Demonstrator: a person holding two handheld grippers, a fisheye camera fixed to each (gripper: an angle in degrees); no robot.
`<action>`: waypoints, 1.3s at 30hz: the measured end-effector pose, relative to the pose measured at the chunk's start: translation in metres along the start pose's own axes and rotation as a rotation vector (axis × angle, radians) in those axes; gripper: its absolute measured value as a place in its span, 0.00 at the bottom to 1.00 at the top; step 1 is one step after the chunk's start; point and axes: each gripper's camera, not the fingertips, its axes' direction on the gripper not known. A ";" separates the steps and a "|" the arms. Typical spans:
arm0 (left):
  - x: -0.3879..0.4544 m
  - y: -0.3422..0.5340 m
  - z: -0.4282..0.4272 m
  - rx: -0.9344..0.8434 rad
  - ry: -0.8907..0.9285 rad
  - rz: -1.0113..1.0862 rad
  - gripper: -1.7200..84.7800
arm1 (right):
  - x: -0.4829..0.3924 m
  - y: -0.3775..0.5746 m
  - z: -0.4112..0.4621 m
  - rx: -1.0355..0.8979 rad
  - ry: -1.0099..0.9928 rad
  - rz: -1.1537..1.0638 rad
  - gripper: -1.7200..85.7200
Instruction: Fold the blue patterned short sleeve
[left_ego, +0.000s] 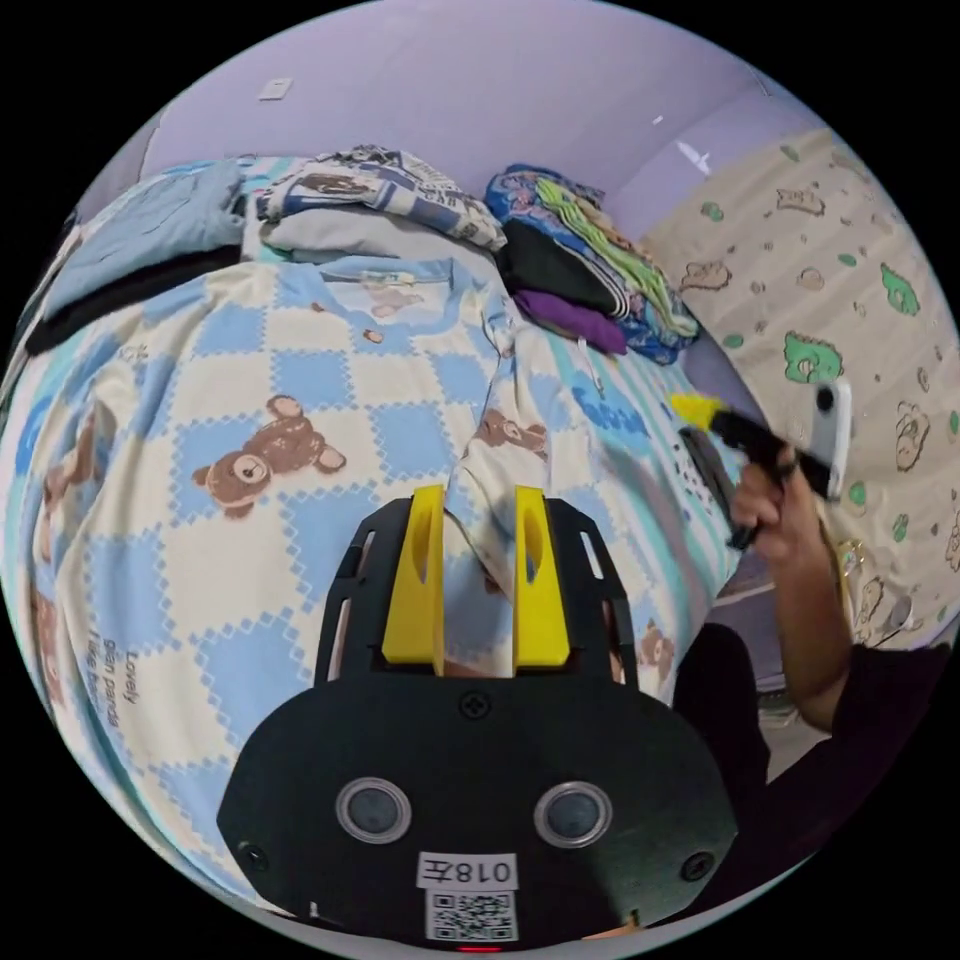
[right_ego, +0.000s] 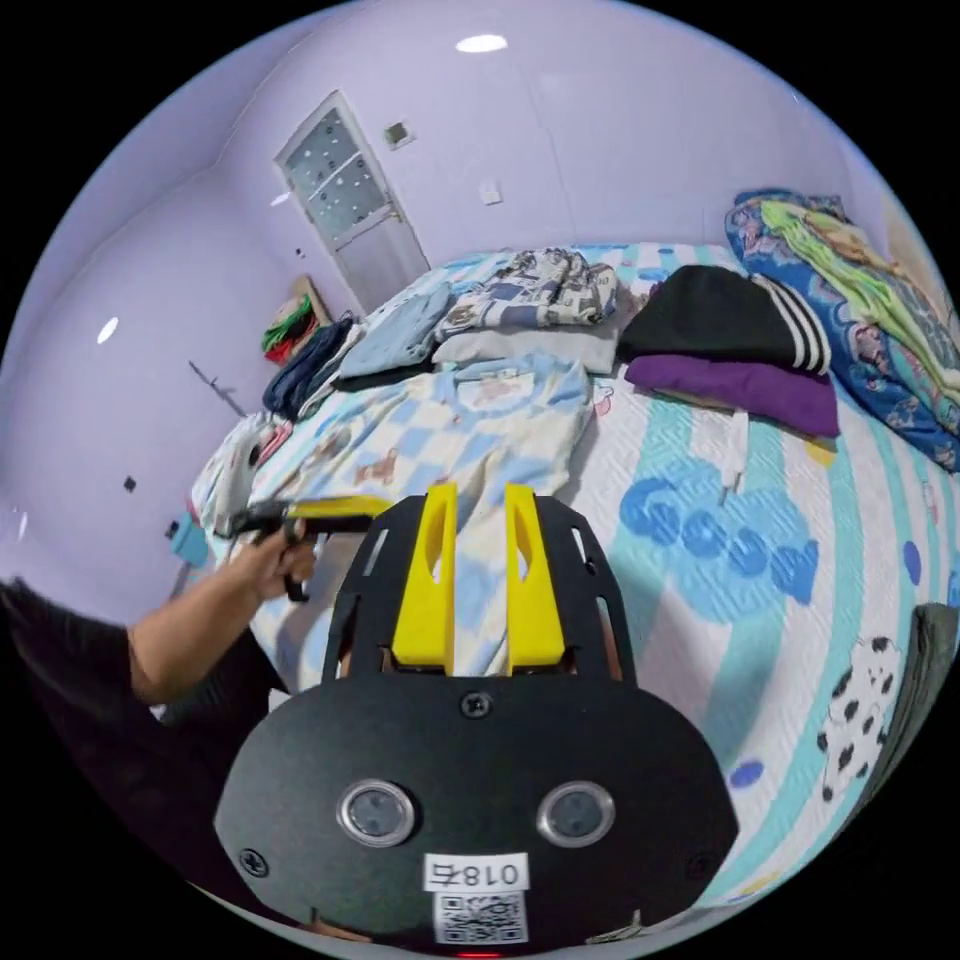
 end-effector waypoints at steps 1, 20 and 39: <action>0.006 -0.001 0.007 -0.036 -0.032 0.033 0.14 | 0.007 -0.015 0.006 -0.005 0.006 0.009 0.11; 0.025 0.035 -0.005 0.046 -0.138 0.152 0.01 | 0.059 -0.276 0.102 -0.402 0.296 -0.130 0.02; -0.003 0.037 -0.015 0.023 -0.092 0.086 0.01 | 0.102 -0.358 0.051 -0.270 0.037 0.039 0.13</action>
